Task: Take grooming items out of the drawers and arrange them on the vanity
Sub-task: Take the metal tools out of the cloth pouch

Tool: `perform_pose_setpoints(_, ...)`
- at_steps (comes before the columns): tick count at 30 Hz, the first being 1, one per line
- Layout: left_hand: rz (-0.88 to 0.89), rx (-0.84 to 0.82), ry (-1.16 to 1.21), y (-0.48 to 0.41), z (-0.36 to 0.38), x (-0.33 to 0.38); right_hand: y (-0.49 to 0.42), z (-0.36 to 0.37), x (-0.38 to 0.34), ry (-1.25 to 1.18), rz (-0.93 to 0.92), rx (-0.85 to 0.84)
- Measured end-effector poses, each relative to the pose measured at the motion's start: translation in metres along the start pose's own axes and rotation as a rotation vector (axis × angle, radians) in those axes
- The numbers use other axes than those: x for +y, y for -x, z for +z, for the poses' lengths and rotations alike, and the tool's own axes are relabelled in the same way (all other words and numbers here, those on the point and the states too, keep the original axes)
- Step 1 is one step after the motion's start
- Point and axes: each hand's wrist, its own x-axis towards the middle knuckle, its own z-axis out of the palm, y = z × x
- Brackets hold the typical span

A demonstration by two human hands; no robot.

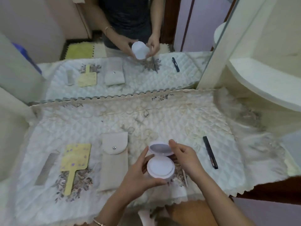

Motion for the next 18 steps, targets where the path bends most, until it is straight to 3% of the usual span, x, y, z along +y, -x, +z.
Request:
perform_pose_setpoints(9, 0.027, 0.196, -0.262, 0.012, 0.023, -0.007, -0.032, 0.01, 0.014, 0.032, 0.114, -0.007)
perform_pose_setpoints(18, 0.058, 0.172, -0.498, -0.01, 0.011, -0.025, -0.056, 0.012, 0.011, 0.235, -0.121, -0.08)
